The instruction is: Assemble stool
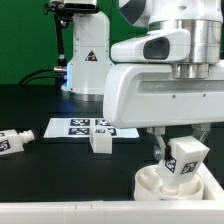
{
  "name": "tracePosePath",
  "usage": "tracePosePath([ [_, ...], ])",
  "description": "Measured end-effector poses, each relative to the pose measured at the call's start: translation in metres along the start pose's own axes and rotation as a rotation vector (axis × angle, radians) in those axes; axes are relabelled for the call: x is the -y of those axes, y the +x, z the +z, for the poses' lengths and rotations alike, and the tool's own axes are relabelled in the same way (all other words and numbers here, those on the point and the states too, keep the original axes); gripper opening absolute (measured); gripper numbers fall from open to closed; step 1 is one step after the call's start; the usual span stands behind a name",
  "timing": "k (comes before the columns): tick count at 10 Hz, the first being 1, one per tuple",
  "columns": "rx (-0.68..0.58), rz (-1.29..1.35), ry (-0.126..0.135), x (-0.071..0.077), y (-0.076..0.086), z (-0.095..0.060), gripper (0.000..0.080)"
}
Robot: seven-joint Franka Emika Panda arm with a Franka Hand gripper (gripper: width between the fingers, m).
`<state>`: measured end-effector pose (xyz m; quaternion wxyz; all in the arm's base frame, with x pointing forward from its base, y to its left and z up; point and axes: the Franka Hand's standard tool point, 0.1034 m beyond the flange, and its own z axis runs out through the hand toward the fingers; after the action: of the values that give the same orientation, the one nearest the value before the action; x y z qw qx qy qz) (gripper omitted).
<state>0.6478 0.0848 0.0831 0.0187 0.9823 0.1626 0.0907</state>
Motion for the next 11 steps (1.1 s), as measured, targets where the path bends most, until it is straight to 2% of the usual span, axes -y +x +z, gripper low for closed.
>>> tracePosePath([
  [3, -0.012, -0.001, -0.001, 0.000, -0.002, 0.004, 0.0337],
  [5, -0.007, -0.002, 0.000, 0.002, -0.009, 0.010, 0.0337],
  [11, -0.004, -0.001, 0.000, 0.002, -0.011, 0.012, 0.0337],
])
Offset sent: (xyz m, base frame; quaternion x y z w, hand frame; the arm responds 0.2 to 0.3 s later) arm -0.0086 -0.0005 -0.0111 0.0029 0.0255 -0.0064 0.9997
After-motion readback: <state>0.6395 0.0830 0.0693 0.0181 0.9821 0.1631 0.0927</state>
